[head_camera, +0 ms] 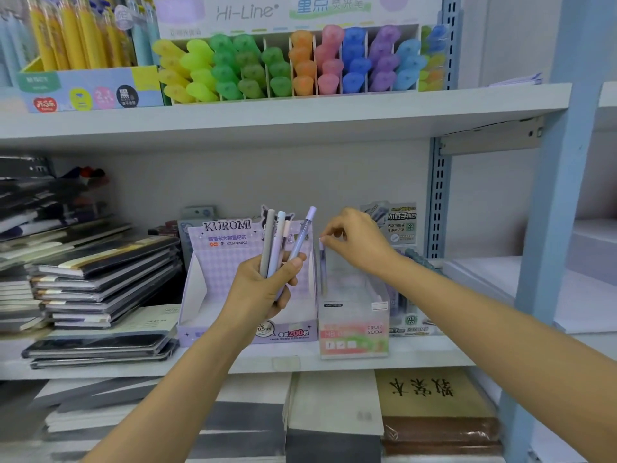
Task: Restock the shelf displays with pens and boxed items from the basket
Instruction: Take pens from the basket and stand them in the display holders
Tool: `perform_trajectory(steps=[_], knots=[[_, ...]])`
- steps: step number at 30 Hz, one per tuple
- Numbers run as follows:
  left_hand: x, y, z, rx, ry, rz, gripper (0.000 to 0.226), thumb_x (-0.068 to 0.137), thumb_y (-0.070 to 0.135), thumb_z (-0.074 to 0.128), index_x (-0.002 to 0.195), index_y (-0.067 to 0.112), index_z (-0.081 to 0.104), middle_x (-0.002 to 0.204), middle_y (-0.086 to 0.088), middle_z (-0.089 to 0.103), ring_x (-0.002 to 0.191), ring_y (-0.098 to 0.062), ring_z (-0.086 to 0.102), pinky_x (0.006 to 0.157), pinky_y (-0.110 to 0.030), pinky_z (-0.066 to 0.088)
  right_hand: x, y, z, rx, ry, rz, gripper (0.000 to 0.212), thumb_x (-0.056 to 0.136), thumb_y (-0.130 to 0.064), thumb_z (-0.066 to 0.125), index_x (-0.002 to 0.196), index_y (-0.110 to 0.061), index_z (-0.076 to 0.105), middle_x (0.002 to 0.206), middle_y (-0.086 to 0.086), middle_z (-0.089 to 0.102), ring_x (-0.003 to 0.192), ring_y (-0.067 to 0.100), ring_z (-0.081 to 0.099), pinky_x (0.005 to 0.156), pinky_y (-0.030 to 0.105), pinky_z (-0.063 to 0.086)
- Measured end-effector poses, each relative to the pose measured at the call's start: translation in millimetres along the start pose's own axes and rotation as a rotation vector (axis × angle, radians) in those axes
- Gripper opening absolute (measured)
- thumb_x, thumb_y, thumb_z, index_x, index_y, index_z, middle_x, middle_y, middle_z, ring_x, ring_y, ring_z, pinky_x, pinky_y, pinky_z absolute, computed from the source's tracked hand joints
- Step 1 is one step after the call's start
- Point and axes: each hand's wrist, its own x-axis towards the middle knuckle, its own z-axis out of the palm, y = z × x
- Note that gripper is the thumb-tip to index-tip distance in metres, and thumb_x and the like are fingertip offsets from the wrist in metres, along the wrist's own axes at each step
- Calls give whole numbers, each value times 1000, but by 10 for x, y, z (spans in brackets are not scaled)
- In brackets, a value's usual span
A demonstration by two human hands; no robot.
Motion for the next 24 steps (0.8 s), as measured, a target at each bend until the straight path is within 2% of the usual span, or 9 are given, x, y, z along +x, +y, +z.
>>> perform_trajectory(steps=[2, 4, 5, 7, 10, 15, 17, 19, 24], knots=[[-30, 30, 9, 8, -8, 0, 17, 77, 33, 74, 82, 17, 73, 79, -13, 61, 38, -11, 37, 36, -16, 28, -22, -41, -81, 201, 35, 64, 29, 95, -20, 58, 79, 4, 65, 71, 9, 50, 65, 15, 43, 63, 29, 37], [-59, 59, 23, 35, -21, 4, 35, 73, 38, 74, 92, 10, 71, 75, -10, 61, 38, -11, 36, 36, -16, 27, -76, -118, -210, 647, 30, 180, 25, 98, -25, 55, 95, -4, 66, 79, 5, 61, 61, 12, 52, 59, 23, 43], [-67, 73, 38, 52, -28, 3, 39, 75, 38, 74, 98, 7, 69, 72, -7, 61, 38, -11, 36, 36, -17, 27, -101, -146, -270, 863, -26, 213, 23, 98, -26, 55, 105, -6, 65, 86, 4, 65, 63, 11, 58, 58, 21, 47], [-80, 99, 72, 85, -46, 3, 34, 83, 31, 72, 104, 4, 67, 62, -1, 58, 37, -11, 36, 36, -17, 27, -168, -194, -360, 1042, -157, 193, 20, 96, -19, 57, 110, -7, 65, 92, 5, 68, 69, 9, 65, 63, 19, 54], [-104, 144, 123, 119, -53, 7, 28, 88, 29, 69, 102, 4, 68, 58, 2, 56, 37, -11, 38, 35, -17, 27, -258, -259, -431, 1067, -185, 156, 16, 95, -11, 57, 105, -5, 67, 89, 7, 68, 73, 10, 66, 71, 19, 57], [-117, 230, 128, 75, 32, -193, 37, 94, 41, 53, 98, 7, 67, 76, -3, 57, 41, -12, 41, 35, -18, 23, -246, -165, -625, 1104, 125, 216, 18, 98, -8, 51, 106, 4, 62, 84, 10, 62, 68, 12, 59, 68, 19, 55], [-123, 253, 115, 3, 30, -237, 36, 96, 35, 42, 94, 7, 64, 75, -3, 52, 40, -11, 40, 34, -19, 23, -243, -80, -676, 1002, 202, 230, 19, 98, -9, 53, 106, 5, 62, 81, 9, 63, 65, 10, 59, 66, 18, 55], [-124, 265, 117, -17, 26, -243, 31, 97, 26, 38, 90, 7, 61, 71, -2, 51, 39, -11, 39, 33, -19, 23, -257, -15, -661, 887, 195, 247, 18, 97, -9, 55, 104, 5, 64, 78, 8, 64, 64, 12, 59, 66, 20, 54], [-146, 261, 126, -39, -84, -168, 24, 103, 20, 43, 97, 5, 60, 62, -1, 53, 44, -11, 45, 38, -19, 34, -258, 55, -462, 614, 156, 214, 17, 95, -12, 60, 100, 2, 68, 85, 16, 69, 72, 17, 63, 67, 20, 53]])
